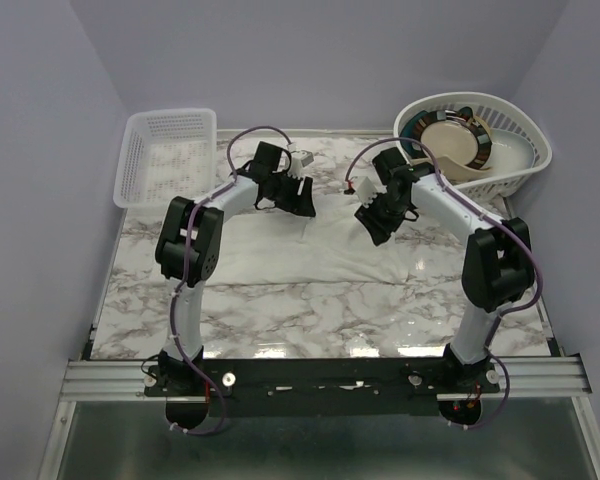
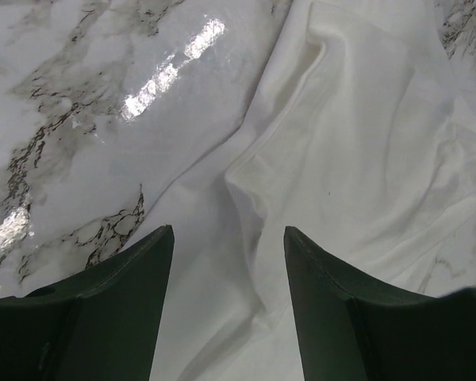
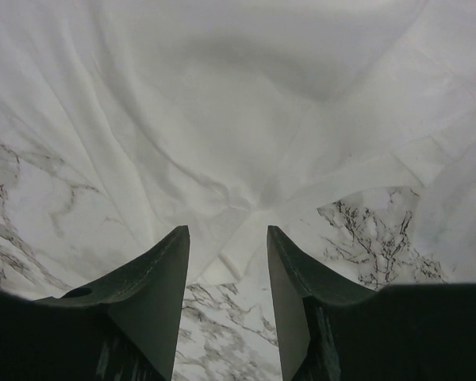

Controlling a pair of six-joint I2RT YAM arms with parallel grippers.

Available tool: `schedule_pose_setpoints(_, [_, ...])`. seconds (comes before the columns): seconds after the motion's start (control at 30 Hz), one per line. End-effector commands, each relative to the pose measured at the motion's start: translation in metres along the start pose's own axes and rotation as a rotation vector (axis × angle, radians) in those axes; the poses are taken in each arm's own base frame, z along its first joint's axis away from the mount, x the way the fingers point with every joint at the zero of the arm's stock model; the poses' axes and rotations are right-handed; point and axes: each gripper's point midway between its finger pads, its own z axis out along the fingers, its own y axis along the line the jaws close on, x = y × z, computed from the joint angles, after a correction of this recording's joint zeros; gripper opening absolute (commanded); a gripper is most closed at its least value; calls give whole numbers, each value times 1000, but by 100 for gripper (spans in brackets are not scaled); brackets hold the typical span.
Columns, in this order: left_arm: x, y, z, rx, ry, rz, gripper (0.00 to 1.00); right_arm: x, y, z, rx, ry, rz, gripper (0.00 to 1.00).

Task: Roll the t-shirts
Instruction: Fold the T-shirt at the center of the board.

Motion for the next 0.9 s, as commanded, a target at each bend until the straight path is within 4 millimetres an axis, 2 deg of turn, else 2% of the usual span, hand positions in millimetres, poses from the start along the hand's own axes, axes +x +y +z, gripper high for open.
schedule_pose_setpoints(0.0, [4, -12, 16, 56, 23, 43, 67, 10, -8, -1, 14, 30, 39, 52])
schedule_pose_setpoints(0.27, [10, -14, 28, 81, 42, 50, 58, 12, -20, 1, 38, 38, 53, 52])
schedule_pose_setpoints(0.5, [-4, -19, 31, 104, 11, 45, 33, 18, -20, 2, 35, 53, 56, 52])
schedule_pose_setpoints(0.53, [-6, -19, 31, 99, 8, 46, 28, 20, -18, 4, 30, 57, 57, 52])
schedule_pose_setpoints(0.7, [-17, -20, 22, 92, -28, 34, 17, 30, -20, 11, 41, 92, 65, 51])
schedule_pose_setpoints(0.87, [-28, -20, 9, 55, -80, 34, 9, 28, -28, 11, 63, 93, 69, 50])
